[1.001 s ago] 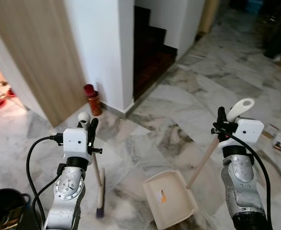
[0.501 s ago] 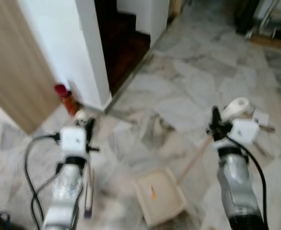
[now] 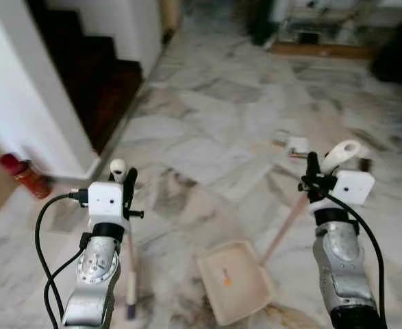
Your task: Sweep floor
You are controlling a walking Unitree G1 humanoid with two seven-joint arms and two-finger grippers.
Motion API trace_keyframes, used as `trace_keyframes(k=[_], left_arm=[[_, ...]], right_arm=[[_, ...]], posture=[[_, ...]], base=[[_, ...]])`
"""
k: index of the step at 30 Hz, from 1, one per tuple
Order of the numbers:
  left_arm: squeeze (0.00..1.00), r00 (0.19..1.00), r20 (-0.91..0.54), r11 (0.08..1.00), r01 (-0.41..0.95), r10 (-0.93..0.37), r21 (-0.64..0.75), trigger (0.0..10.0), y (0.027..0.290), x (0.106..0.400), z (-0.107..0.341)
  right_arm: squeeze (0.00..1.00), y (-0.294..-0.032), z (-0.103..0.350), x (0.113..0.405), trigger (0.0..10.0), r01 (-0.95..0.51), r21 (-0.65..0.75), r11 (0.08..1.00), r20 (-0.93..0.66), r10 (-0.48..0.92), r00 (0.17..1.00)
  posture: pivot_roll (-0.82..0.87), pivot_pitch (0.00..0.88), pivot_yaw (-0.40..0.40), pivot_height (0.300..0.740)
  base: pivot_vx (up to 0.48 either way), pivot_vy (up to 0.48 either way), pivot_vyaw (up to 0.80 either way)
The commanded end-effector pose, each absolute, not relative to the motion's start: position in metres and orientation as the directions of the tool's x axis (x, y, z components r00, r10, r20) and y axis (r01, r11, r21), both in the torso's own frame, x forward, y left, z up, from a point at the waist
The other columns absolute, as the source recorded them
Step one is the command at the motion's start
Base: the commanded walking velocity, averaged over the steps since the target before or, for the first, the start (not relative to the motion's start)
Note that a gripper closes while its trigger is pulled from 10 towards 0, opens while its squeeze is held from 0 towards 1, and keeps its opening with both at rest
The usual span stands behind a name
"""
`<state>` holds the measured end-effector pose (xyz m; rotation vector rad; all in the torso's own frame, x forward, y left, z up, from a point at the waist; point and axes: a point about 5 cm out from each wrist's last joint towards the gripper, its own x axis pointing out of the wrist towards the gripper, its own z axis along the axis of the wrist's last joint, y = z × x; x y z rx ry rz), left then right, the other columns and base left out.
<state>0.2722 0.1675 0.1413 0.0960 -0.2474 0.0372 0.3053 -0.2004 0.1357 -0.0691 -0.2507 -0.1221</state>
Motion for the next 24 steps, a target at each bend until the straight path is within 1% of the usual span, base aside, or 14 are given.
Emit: trace_keyframes(k=[1,17,24], left_arm=[[0.00,0.958,0.285,0.993,-0.062,0.031,0.100,10.0,0.1699,0.2719,0.1498],[0.00,0.960,0.278,0.994,-0.065,0.038,0.089,10.0,0.1729,0.2738,0.1482],[0.00,0.961,0.275,0.995,-0.065,0.043,0.071,10.0,0.1718,0.2722,0.1470]], right_arm=[[0.00,-0.1944,0.1454,0.3060,10.0,0.114,-0.030,0.993,0.293,-0.100,0.951],[0.00,-0.1945,0.1491,0.3059,10.0,0.122,-0.020,0.992,0.306,-0.110,0.946],[0.00,-0.1881,0.1514,0.3026,10.0,0.112,-0.019,0.993,0.327,-0.100,0.940]], posture=[[-0.05,0.103,0.033,0.740],[-0.06,0.088,0.028,0.740],[-0.06,0.063,0.030,0.740]], base=[[0.000,0.000,-0.80],[0.000,0.000,-0.80],[0.000,0.000,0.00]])
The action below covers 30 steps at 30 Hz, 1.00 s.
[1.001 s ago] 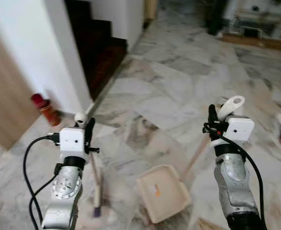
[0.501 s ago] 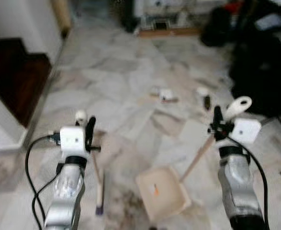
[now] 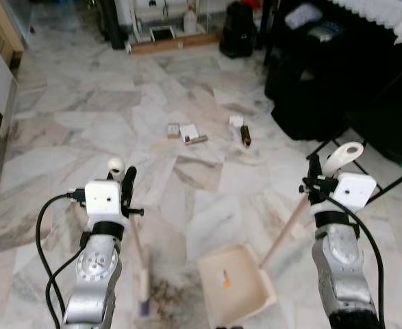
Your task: Sweep floor
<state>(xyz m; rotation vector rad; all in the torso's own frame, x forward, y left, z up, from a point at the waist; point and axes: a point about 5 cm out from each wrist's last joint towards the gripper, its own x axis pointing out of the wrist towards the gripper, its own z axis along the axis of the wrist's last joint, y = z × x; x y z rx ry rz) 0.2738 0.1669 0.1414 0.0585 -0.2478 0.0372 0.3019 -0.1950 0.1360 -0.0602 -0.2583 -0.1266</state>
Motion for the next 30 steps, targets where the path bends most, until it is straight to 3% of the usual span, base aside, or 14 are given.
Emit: trace_keyframes(k=[1,14,21,30], left_arm=[[0.00,0.961,0.274,0.995,-0.065,0.044,0.071,10.0,0.172,0.272,0.147],[0.00,0.957,0.278,0.990,-0.112,0.084,0.086,10.0,0.187,0.274,0.147],[0.00,0.959,0.277,0.993,-0.091,0.068,0.071,10.0,0.175,0.275,0.147],[0.00,0.955,0.285,0.991,-0.110,0.084,0.078,10.0,0.184,0.276,0.150]], right_arm=[[0.00,-0.188,0.151,0.302,10.0,0.115,-0.017,0.993,0.325,-0.103,0.940],[0.00,-0.189,0.161,0.304,10.0,0.117,-0.005,0.993,0.347,-0.108,0.932],[0.00,-0.186,0.162,0.304,10.0,0.125,0.009,0.992,0.343,-0.120,0.932],[0.00,-0.179,0.161,0.302,10.0,0.118,0.030,0.993,0.336,-0.121,0.934]], posture=[[-0.06,0.057,0.030,0.740],[-0.08,0.013,0.028,0.740],[-0.08,0.035,0.028,0.740],[-0.08,0.042,0.034,0.740]], base=[[0.000,0.000,0.00],[0.188,0.000,0.00],[0.273,0.000,0.00],[0.285,0.000,0.00]])
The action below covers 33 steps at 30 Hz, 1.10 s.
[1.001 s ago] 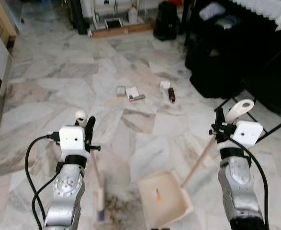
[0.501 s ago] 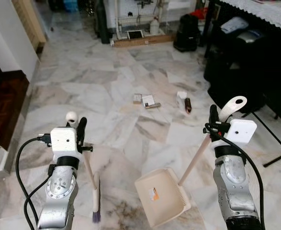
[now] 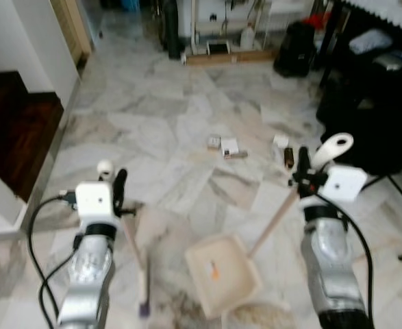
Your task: Sweep floor
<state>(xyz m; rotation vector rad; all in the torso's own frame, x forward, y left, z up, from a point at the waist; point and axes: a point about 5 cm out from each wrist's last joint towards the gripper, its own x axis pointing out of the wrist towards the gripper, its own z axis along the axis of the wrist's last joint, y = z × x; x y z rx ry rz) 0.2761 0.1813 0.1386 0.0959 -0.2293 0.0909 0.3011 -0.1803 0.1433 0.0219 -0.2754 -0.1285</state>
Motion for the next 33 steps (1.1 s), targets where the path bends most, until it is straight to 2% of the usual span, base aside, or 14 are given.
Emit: trace_keyframes(k=[1,22,27,29,33], left_arm=[[0.00,0.955,0.286,0.991,-0.110,0.084,0.078,10.0,0.1833,0.2765,0.1499],[0.00,0.954,0.285,0.990,-0.121,0.095,0.074,10.0,0.1854,0.2753,0.1494],[0.00,0.955,0.280,0.989,-0.128,0.101,0.079,10.0,0.1867,0.2754,0.1490],[0.00,0.955,0.280,0.989,-0.125,0.098,0.078,10.0,0.1864,0.2756,0.1491],[0.00,0.956,0.276,0.989,-0.124,0.099,0.076,10.0,0.1860,0.2755,0.1481]], right_arm=[[0.00,-0.1785,0.1606,0.3024,10.0,0.117,0.030,0.993,0.336,-0.121,0.934],[0.00,-0.1756,0.1618,0.3026,10.0,0.099,0.029,0.995,0.330,-0.103,0.938],[0.00,-0.1759,0.1630,0.3032,10.0,0.085,-0.015,0.996,0.332,-0.076,0.940],[0.00,-0.1732,0.1645,0.3036,10.0,0.072,-0.032,0.997,0.338,-0.057,0.939],[0.00,-0.1745,0.1629,0.3042,10.0,0.079,0.020,0.997,0.330,-0.081,0.941]], posture=[[-0.08,0.046,0.034,0.740],[-0.08,0.064,0.030,0.740],[-0.09,0.072,0.032,0.740],[-0.09,0.076,0.031,0.740],[-0.09,0.076,0.031,0.740]], base=[[0.300,0.000,0.00],[0.341,0.000,0.00],[0.362,0.000,0.00],[0.364,0.000,0.80],[0.366,0.000,0.20]])
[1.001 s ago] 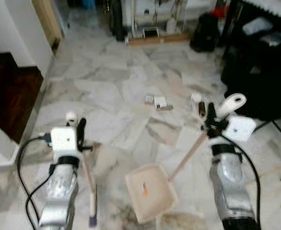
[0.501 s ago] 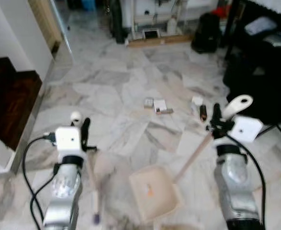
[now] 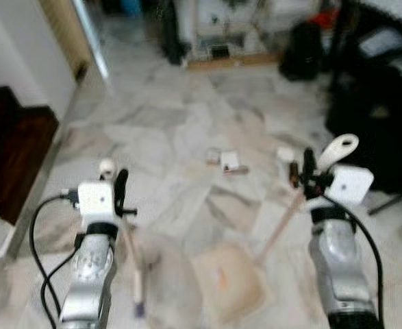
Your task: Sweep floor
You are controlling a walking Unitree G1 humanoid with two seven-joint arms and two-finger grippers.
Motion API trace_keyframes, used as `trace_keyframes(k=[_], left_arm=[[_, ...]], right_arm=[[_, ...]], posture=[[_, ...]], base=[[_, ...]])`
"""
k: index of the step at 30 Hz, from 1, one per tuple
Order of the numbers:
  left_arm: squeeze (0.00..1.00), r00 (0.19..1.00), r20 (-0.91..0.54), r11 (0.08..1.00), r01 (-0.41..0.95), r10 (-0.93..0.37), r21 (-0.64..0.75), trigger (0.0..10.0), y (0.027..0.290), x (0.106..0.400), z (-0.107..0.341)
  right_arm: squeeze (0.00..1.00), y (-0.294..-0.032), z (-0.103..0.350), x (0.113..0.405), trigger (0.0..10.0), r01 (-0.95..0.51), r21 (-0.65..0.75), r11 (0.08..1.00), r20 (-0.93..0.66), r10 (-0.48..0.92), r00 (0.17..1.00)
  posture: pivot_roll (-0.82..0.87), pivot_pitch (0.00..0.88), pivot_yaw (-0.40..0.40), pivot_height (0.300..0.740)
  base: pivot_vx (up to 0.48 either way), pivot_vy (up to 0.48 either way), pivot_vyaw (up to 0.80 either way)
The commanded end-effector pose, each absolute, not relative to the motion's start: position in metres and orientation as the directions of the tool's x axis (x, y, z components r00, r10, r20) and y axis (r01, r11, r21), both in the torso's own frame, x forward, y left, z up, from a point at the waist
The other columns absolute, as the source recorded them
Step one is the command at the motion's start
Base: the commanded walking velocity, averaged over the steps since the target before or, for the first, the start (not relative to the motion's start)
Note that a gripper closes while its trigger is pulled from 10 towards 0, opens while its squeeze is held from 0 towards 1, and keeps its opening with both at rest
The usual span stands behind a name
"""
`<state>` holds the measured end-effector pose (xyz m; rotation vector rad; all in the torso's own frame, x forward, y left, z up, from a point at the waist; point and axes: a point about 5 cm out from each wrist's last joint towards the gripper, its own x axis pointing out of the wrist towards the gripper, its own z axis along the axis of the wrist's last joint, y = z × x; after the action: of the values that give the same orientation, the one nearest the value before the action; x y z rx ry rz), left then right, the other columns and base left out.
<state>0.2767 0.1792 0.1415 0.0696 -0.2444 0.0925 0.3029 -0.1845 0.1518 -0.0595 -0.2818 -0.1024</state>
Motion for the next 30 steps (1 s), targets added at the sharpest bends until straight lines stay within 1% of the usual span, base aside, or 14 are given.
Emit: trace_keyframes(k=[1,8,12,16,26,30], left_arm=[[0.00,0.956,0.276,0.989,-0.123,0.098,0.076,10.0,0.1857,0.2753,0.1482],[0.00,0.957,0.273,0.990,-0.123,0.099,0.074,10.0,0.1836,0.2755,0.1478],[0.00,0.956,0.275,0.989,-0.124,0.099,0.075,10.0,0.1851,0.2764,0.1489],[0.00,0.956,0.276,0.990,-0.123,0.098,0.076,10.0,0.1844,0.2773,0.1490],[0.00,0.956,0.280,0.991,-0.113,0.089,0.073,10.0,0.1827,0.2804,0.1509],[0.00,0.955,0.282,0.991,-0.114,0.089,0.073,10.0,0.1826,0.2799,0.1505]], right_arm=[[0.00,-0.1742,0.1633,0.3040,10.0,0.075,0.010,0.997,0.331,-0.074,0.941],[0.00,-0.1736,0.1637,0.3038,10.0,0.057,0.000,0.998,0.330,-0.054,0.942],[0.00,-0.1725,0.1617,0.3047,10.0,0.045,-0.033,0.998,0.314,-0.032,0.949],[0.00,-0.1737,0.1616,0.3048,10.0,0.048,-0.027,0.998,0.313,-0.037,0.949],[0.00,-0.1736,0.1641,0.3060,10.0,0.039,-0.017,0.999,0.315,-0.032,0.948],[0.00,-0.1740,0.1638,0.3053,10.0,0.038,-0.016,0.999,0.316,-0.031,0.948]], posture=[[-0.09,0.086,0.030,0.740],[-0.08,0.096,0.026,0.740],[-0.08,0.101,0.028,0.740],[-0.08,0.111,0.027,0.740],[-0.09,0.121,0.031,0.740],[-0.09,0.108,0.029,0.740]], base=[[0.360,0.000,0.00],[0.367,0.000,0.00],[0.365,0.000,0.00],[0.395,0.000,0.79],[0.480,0.000,0.00],[0.480,0.000,0.00]])
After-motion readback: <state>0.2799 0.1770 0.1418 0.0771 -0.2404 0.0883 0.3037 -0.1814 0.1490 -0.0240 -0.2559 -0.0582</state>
